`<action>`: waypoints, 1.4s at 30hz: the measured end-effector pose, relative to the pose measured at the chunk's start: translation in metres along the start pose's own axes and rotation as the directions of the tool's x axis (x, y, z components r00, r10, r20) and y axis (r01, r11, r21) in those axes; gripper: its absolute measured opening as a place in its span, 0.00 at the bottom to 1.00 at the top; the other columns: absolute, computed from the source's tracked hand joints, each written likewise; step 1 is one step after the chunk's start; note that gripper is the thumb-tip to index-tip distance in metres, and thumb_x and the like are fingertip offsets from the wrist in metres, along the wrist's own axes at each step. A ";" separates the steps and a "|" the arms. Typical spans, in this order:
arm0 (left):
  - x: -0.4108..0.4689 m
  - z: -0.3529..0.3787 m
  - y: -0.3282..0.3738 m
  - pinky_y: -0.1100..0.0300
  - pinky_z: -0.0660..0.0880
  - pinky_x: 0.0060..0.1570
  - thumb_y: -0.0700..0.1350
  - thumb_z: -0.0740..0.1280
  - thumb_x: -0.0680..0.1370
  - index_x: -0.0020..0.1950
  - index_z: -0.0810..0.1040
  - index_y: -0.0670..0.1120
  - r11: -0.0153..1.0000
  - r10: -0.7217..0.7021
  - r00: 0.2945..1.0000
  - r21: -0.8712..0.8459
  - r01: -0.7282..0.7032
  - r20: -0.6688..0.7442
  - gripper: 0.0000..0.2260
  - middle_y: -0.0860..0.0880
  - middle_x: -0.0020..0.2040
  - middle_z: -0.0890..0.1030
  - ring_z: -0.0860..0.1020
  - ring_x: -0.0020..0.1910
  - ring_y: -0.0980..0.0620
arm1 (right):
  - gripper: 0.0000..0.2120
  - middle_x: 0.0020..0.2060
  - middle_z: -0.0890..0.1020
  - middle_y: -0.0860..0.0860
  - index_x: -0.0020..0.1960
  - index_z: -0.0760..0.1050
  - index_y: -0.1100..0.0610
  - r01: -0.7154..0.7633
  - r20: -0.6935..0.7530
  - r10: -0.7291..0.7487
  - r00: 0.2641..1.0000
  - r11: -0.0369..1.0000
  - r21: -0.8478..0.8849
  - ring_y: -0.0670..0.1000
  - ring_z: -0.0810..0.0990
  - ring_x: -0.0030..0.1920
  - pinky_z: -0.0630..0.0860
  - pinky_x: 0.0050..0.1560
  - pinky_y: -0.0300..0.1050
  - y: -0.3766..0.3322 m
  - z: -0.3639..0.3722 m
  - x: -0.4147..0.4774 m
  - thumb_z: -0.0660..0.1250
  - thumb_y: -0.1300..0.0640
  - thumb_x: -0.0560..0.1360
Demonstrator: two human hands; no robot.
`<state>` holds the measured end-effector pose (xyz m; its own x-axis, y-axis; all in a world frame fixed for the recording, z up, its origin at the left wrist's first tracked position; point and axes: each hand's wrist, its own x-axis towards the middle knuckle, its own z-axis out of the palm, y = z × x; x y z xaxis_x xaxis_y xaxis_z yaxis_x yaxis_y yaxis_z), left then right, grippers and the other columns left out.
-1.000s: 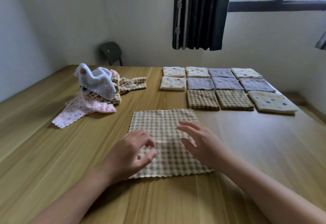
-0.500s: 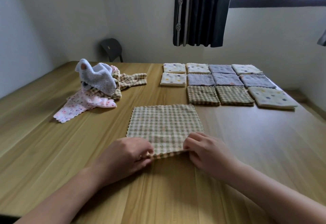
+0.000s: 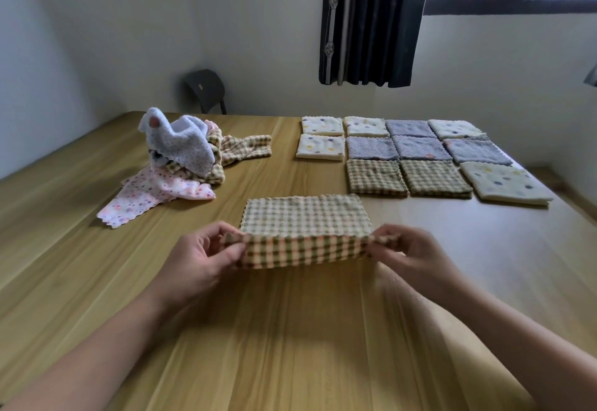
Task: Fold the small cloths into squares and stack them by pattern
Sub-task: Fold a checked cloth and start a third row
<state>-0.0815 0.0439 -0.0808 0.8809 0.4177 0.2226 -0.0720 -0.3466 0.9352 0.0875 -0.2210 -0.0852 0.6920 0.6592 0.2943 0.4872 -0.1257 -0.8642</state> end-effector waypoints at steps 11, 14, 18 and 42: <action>0.092 0.020 -0.018 0.54 0.69 0.35 0.44 0.60 0.80 0.43 0.75 0.41 0.856 -0.128 0.945 0.447 0.259 -0.302 0.10 0.42 0.37 0.79 0.76 0.36 0.44 | 0.13 0.31 0.75 0.51 0.37 0.74 0.58 -0.413 -0.195 0.391 0.899 0.906 -0.088 0.50 0.72 0.34 0.66 0.35 0.43 0.009 0.018 0.095 0.63 0.53 0.78; 0.106 0.028 -0.018 0.54 0.65 0.33 0.45 0.56 0.82 0.39 0.70 0.44 0.714 -0.100 0.943 0.638 0.290 -0.317 0.13 0.46 0.35 0.75 0.74 0.37 0.44 | 0.15 0.31 0.75 0.49 0.34 0.70 0.55 -0.435 -0.256 0.363 0.896 0.836 -0.336 0.47 0.71 0.31 0.63 0.29 0.42 0.012 0.022 0.110 0.61 0.54 0.78; 0.120 0.034 -0.019 0.54 0.67 0.37 0.45 0.54 0.83 0.49 0.72 0.44 0.527 -0.086 0.949 0.795 0.301 -0.303 0.10 0.48 0.41 0.73 0.74 0.42 0.44 | 0.12 0.33 0.74 0.49 0.35 0.69 0.55 -0.405 -0.288 0.291 0.912 0.745 -0.530 0.52 0.74 0.37 0.66 0.33 0.45 0.014 0.029 0.117 0.61 0.54 0.76; 0.115 0.044 -0.047 0.52 0.38 0.75 0.58 0.49 0.82 0.79 0.48 0.55 0.504 -0.181 0.952 0.854 -0.126 0.247 0.25 0.54 0.79 0.44 0.41 0.77 0.56 | 0.29 0.78 0.43 0.50 0.78 0.44 0.40 -0.109 0.115 0.337 0.934 0.578 -0.809 0.55 0.37 0.77 0.37 0.75 0.58 0.023 0.077 0.095 0.41 0.35 0.79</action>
<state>0.0442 0.0712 -0.1108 0.9672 0.2527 -0.0250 0.2523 -0.9450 0.2080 0.1231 -0.1038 -0.1086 0.7496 0.6589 -0.0634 0.6371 -0.7441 -0.2009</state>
